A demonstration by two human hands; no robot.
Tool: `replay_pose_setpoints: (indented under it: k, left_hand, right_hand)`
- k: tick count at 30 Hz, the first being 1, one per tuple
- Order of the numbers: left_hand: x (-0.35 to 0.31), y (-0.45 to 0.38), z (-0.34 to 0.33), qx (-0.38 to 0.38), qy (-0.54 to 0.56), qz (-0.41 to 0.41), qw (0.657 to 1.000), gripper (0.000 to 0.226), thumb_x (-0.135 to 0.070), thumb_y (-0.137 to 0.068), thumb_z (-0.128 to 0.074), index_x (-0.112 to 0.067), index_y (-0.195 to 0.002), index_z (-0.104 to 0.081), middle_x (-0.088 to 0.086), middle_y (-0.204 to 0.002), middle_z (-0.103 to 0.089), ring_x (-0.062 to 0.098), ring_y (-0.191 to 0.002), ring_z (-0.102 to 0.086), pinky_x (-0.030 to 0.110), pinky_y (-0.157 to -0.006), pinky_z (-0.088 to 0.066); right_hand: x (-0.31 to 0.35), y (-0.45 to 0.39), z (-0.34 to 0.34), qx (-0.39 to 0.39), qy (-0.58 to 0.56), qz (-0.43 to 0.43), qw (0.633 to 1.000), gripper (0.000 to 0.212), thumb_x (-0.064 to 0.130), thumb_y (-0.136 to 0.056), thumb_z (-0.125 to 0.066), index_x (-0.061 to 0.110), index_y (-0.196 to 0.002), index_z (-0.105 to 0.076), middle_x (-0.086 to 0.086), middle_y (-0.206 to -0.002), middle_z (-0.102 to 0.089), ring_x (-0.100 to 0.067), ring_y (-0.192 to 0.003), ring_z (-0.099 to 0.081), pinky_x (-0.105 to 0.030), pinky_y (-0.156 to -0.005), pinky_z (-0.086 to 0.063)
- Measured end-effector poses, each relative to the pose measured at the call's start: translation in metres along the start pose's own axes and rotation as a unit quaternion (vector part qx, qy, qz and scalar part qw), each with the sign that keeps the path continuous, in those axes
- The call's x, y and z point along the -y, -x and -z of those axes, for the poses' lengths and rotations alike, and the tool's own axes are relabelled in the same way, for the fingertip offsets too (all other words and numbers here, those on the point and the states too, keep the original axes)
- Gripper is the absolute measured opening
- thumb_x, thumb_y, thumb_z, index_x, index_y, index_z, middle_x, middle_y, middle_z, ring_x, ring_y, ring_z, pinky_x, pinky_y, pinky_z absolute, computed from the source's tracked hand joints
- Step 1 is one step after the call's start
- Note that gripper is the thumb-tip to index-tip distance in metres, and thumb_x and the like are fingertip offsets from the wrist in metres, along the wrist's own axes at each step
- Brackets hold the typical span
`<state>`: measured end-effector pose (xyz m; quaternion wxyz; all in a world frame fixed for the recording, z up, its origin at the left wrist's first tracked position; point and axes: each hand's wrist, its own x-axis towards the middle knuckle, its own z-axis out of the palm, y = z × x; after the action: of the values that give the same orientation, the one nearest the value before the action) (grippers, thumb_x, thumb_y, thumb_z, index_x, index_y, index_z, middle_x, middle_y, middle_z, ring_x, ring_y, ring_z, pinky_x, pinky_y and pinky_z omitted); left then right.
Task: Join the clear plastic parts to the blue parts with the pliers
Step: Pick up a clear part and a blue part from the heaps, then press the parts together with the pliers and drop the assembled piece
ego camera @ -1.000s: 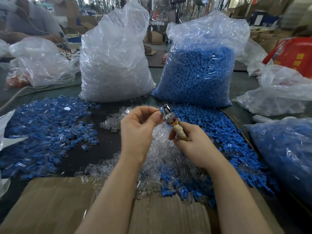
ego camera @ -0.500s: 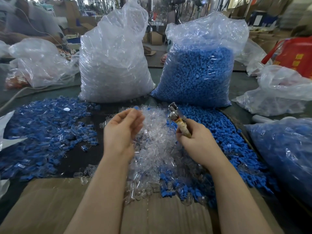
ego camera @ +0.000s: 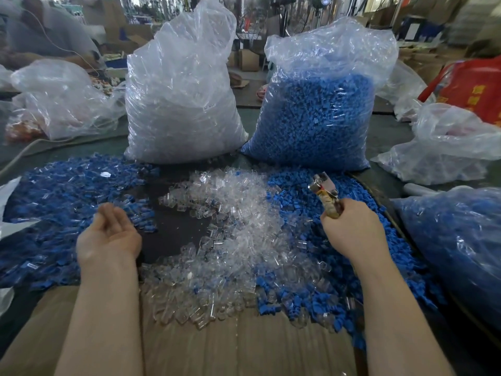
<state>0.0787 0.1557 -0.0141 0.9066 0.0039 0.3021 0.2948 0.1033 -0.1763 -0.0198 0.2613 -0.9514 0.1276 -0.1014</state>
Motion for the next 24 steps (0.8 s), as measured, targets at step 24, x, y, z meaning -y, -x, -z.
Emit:
replay_pose_setpoints:
  k: [24]
  left_hand:
    - [0.071, 0.027, 0.014, 0.262, -0.890, -0.218, 0.303, 0.023, -0.022, -0.091, -0.065, -0.022, -0.114, -0.071, 0.001, -0.109, -0.071, 0.021, -0.098, -0.063, 0.033, -0.087, -0.052]
  right_hand:
    - [0.015, 0.012, -0.007, 0.110, 0.113, -0.006, 0.987, 0.026, 0.033, -0.090, -0.061, 0.018, -0.076, -0.045, -0.003, -0.074, -0.054, -0.019, -0.061, -0.048, -0.029, -0.049, -0.030]
